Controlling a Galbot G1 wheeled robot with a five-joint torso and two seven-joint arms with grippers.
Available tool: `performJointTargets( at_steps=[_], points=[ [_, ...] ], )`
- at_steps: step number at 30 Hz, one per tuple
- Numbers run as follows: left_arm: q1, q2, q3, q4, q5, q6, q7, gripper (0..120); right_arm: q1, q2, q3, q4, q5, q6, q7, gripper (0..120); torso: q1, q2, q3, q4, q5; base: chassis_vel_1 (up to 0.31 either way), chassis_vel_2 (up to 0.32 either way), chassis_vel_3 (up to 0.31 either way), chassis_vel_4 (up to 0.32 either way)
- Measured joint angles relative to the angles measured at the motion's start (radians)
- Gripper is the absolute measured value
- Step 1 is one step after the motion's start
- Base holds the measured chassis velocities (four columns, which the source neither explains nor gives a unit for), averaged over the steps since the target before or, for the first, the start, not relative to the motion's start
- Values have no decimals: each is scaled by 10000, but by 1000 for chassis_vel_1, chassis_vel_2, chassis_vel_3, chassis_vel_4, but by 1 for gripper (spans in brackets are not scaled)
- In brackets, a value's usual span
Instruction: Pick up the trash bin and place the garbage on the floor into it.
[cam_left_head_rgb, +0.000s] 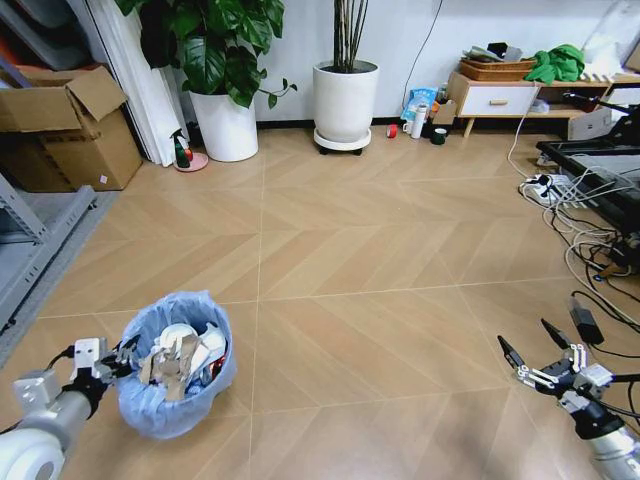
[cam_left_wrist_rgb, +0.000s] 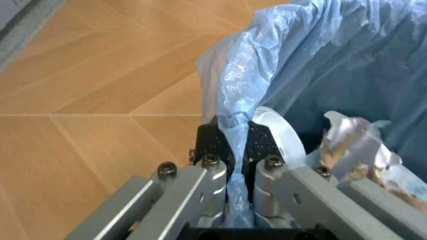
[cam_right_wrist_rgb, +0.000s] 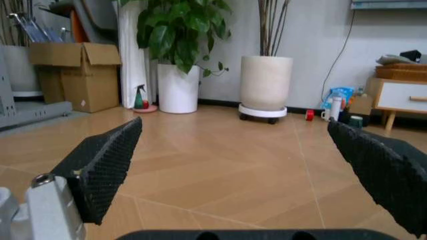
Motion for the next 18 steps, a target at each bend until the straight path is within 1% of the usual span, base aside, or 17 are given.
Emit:
performJointTargets(
  at_steps=[1,2,3,4,6,7,8,10,11,12,14,16,18],
  points=[
    [0,0,0,0,0,0,0,0,0,0,0,0,0,0,0,100,0,0,0,0,0,0,0,0,0],
    [-453,150,385,281,-136,51,-99,0,-55,52,44,-11,8,12,-32,100,0,0,0,-2,-6,0,0,0,0],
    [-675,215,582,441,-223,74,-154,0,-91,92,70,-15,9,25,-45,100,0,0,0,-4,-8,0,0,0,0],
    [-675,215,582,441,-223,74,-154,0,-91,92,70,-15,9,25,-45,100,0,0,0,-4,-8,0,0,0,0],
    [-1236,363,1264,1056,-413,120,-257,0,-217,239,129,-17,7,67,-85,100,0,0,0,-5,0,0,0,0,0],
    [-1414,377,1477,1417,-425,128,-257,0,-246,265,140,-17,2,69,-95,100,0,0,0,-6,-8,0,0,0,0],
    [-1414,377,1477,1417,-425,128,-257,0,-246,265,140,-17,2,69,-95,100,0,0,0,-6,-8,0,0,0,0],
    [-1627,325,1581,1993,-451,131,-261,0,-229,229,118,-42,-16,68,-99,100,0,0,0,1,-9,0,0,0,0],
    [-1779,308,1630,2346,-484,130,-231,0,-214,209,93,-56,-37,64,-99,100,0,0,0,6,-1,0,0,0,0],
    [-1779,308,1630,2346,-484,130,-231,0,-214,209,93,-56,-37,64,-99,100,0,0,0,6,-1,0,0,0,0],
    [-2100,321,1849,2829,-521,121,-144,0,-254,270,102,-48,-69,62,-100,100,0,0,0,7,-7,0,0,0,0],
    [-2184,328,1914,2925,-538,119,-131,0,-268,293,110,-40,-76,62,-100,100,0,0,0,6,-7,0,0,0,0],
    [-2517,350,2094,3171,-620,116,-106,0,-291,349,124,-5,-99,56,-100,100,0,0,0,-1,-3,0,0,0,0]
  ],
)
